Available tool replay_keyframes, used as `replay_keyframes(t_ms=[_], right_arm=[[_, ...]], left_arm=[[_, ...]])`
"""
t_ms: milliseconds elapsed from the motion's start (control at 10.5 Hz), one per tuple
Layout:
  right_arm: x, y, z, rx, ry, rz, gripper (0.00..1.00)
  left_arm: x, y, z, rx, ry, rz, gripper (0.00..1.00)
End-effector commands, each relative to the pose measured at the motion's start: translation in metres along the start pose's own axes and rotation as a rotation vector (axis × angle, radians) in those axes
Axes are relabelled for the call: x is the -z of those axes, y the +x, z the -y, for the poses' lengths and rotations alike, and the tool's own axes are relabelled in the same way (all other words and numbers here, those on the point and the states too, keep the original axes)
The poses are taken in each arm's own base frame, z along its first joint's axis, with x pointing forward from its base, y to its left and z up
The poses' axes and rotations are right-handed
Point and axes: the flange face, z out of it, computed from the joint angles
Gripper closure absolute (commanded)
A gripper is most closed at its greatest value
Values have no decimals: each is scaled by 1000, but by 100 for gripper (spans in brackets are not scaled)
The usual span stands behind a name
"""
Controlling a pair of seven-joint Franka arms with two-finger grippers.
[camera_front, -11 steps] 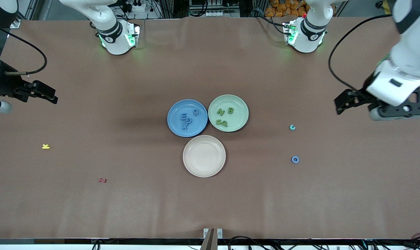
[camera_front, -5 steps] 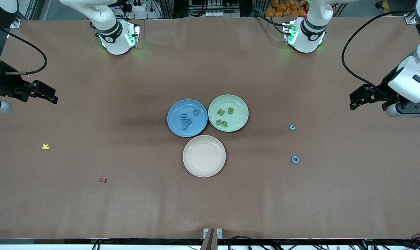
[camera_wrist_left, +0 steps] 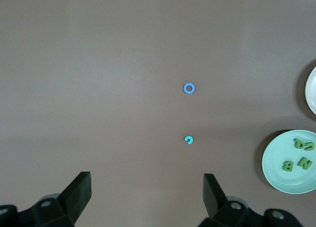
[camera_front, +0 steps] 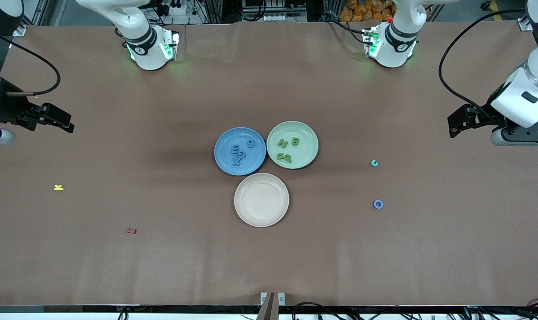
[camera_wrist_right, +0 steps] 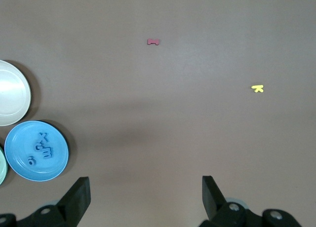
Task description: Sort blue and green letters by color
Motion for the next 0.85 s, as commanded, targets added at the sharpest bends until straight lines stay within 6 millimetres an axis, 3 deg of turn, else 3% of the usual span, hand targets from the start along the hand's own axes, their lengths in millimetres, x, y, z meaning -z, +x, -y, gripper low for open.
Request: replay_keyframes(t_ms=[0,759], right_arm=[[2,-1,0,9,11,2,0],[1,-1,1,9,11,3,0]], left_arm=[[13,-10,10,3,25,-10,0],[15,-16,24,39,-83,24,0]])
